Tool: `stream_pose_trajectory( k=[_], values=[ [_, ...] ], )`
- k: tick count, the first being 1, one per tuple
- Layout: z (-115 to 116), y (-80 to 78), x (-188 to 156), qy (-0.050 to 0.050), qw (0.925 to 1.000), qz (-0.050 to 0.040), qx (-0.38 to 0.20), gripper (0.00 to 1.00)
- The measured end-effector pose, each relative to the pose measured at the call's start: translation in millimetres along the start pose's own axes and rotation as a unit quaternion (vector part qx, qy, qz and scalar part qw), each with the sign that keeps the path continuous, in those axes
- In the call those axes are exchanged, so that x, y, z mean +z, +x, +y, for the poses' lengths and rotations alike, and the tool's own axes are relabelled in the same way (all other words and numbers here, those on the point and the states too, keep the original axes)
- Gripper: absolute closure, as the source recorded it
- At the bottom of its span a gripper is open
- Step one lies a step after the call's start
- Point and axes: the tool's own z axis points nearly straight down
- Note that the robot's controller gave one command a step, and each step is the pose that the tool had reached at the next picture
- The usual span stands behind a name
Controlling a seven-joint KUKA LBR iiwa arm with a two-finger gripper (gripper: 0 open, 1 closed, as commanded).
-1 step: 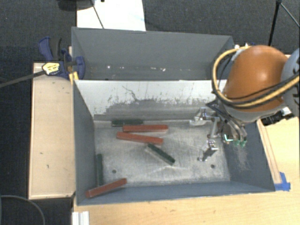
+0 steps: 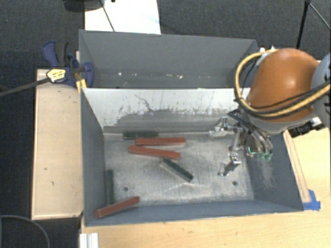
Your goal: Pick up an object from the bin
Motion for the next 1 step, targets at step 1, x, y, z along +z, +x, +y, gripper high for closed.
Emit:
stream_pose_trajectory(
  k=[1],
  values=[
    [6.2, 3.2, 44.8, 0.000, 0.9999, -0.0038, -0.016, 0.00]
  ],
)
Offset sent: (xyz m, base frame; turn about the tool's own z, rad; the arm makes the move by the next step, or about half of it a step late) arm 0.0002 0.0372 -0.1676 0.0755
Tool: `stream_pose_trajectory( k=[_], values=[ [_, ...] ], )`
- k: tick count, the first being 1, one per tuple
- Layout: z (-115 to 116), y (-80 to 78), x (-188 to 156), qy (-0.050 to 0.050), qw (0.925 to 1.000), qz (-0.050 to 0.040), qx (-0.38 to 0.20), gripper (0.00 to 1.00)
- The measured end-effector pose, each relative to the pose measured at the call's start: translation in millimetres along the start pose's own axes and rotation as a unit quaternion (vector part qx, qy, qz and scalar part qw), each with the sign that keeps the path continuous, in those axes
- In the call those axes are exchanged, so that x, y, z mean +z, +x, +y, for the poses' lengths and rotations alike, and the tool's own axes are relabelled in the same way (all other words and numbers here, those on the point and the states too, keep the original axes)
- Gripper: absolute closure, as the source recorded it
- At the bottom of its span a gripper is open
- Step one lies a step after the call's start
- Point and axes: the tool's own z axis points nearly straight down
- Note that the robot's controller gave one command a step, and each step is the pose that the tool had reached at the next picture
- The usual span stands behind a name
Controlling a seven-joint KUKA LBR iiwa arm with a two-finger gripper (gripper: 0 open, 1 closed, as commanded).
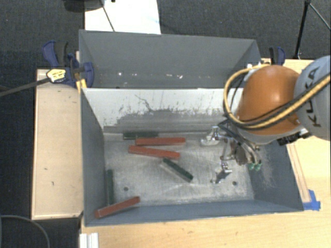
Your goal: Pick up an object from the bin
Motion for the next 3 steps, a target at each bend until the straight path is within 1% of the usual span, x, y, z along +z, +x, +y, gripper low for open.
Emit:
stream_pose_trajectory(
  k=[1, 2, 3],
  values=[
    [30.7, -5.6, 118.8, 0.000, 0.9985, 0.0026, 0.054, 1.00],
    [30.7, -5.6, 118.8, 0.000, 0.9985, 0.0026, 0.054, 1.00],
    [6.9, -16.4, -27.1, 0.000, 0.9989, 0.0033, 0.047, 1.00]
  ],
)
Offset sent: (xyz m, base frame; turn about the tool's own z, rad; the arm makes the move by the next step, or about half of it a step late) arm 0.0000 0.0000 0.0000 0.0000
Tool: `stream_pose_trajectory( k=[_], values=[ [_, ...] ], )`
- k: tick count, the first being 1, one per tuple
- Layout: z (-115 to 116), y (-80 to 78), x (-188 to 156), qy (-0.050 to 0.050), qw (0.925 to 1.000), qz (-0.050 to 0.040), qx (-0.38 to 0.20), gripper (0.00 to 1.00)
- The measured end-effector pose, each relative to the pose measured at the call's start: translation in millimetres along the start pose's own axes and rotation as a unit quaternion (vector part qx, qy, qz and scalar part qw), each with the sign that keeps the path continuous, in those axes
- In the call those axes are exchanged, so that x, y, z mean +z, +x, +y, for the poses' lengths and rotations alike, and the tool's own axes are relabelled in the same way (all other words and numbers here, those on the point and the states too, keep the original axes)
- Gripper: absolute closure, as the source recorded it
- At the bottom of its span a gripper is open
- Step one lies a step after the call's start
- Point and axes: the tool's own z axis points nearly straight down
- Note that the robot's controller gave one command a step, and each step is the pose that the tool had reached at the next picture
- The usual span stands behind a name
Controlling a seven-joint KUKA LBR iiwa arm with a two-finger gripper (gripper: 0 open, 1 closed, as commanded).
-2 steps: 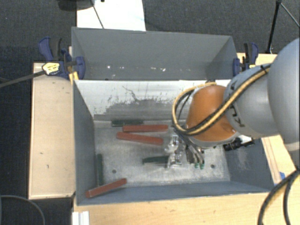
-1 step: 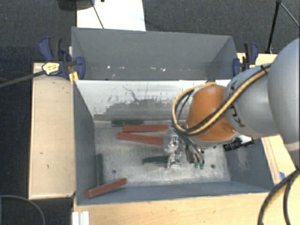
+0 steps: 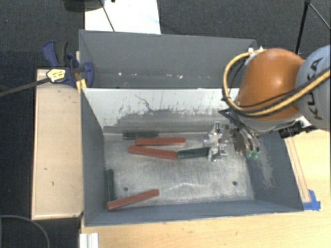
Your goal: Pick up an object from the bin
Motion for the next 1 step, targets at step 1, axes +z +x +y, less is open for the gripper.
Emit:
stream_pose_trajectory(
  k=[1],
  values=[
    [0.0, 0.3, 0.4, 0.000, 1.0000, 0.0006, 0.000, 1.00]
  ],
)
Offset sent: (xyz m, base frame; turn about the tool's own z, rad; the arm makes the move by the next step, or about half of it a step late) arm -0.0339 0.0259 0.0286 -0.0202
